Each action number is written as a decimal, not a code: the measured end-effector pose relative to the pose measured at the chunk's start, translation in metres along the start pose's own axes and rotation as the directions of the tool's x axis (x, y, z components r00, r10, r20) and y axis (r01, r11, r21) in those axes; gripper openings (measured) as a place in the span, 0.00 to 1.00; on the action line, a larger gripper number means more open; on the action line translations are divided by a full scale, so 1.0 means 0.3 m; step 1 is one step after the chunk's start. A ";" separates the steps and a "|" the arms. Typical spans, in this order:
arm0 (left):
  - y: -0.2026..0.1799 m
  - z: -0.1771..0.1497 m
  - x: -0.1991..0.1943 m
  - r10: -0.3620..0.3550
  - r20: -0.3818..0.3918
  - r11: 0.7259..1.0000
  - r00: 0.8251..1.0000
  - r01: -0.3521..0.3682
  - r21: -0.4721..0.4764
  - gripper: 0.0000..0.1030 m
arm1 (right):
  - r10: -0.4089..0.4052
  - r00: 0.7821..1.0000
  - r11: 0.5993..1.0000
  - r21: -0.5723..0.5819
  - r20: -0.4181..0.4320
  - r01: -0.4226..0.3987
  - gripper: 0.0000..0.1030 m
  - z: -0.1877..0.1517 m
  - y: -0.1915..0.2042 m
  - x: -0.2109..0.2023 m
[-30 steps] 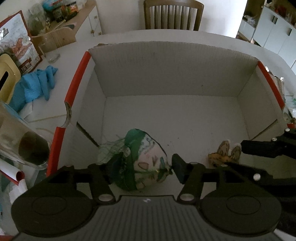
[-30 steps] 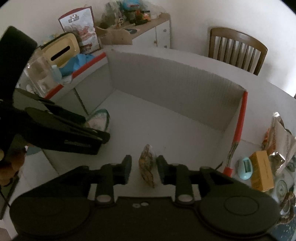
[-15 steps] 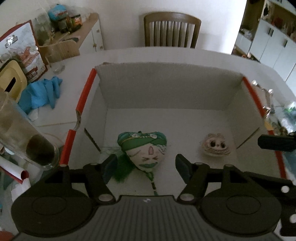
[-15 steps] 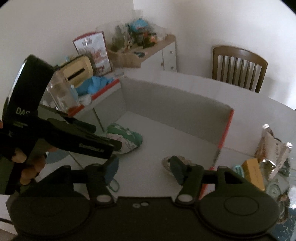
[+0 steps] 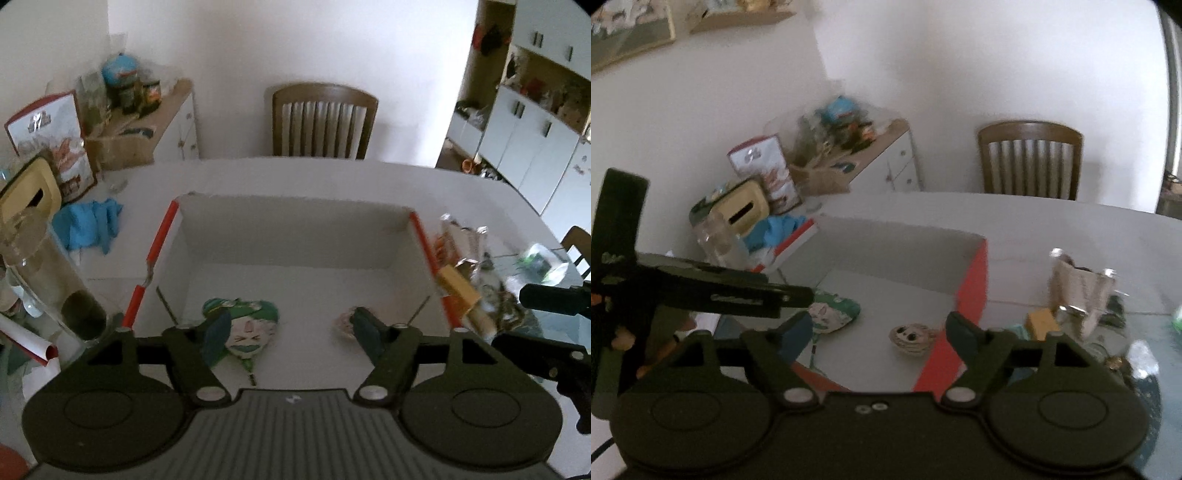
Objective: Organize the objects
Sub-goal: 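Open both grippers to drop the plush toy and keychain into the box, then move the right gripper to the clear plastic bag and grasp it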
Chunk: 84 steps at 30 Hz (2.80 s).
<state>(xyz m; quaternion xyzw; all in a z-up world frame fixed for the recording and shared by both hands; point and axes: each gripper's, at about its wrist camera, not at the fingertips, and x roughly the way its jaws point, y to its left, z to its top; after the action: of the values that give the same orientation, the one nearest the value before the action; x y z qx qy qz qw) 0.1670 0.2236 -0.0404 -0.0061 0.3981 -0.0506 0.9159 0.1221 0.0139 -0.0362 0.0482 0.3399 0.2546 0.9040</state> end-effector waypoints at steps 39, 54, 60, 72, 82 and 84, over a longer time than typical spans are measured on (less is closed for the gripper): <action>-0.756 -0.095 0.061 -0.210 0.023 0.970 0.978 0.205 0.133 0.83 | -0.347 0.937 0.920 0.207 0.040 0.332 0.97 -0.233 -0.747 -0.472; -0.990 -0.147 0.302 -0.125 -0.045 0.974 0.991 0.131 0.184 0.83 | -0.371 0.928 0.920 0.126 -0.026 0.371 0.94 -0.170 -1.051 -0.326; -1.000 -0.151 0.404 -0.124 -0.062 0.978 0.990 0.133 0.162 0.83 | -0.364 0.930 0.929 0.056 -0.055 0.367 0.92 -0.145 -1.111 -0.249; -0.959 -0.093 0.525 -0.065 -0.087 0.988 0.994 0.076 0.135 0.66 | -0.320 0.943 0.947 -0.015 -0.089 0.320 0.72 -0.092 -1.189 -0.118; -0.966 -0.094 0.555 -0.076 -0.090 0.982 0.993 0.090 0.168 0.47 | -0.295 0.949 0.956 -0.046 -0.111 0.291 0.63 -0.079 -1.202 -0.051; -0.970 -0.093 0.555 -0.076 -0.084 0.980 0.994 0.090 0.178 0.42 | -0.293 0.949 0.956 -0.048 -0.116 0.290 0.59 -0.079 -1.203 -0.045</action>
<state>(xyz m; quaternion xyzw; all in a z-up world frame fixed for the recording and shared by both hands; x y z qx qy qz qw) 0.2340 -0.0812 -0.1657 0.0628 0.4263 -0.1248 0.8937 0.2526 -0.3071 -0.1403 -0.0321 0.3941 0.1260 0.9098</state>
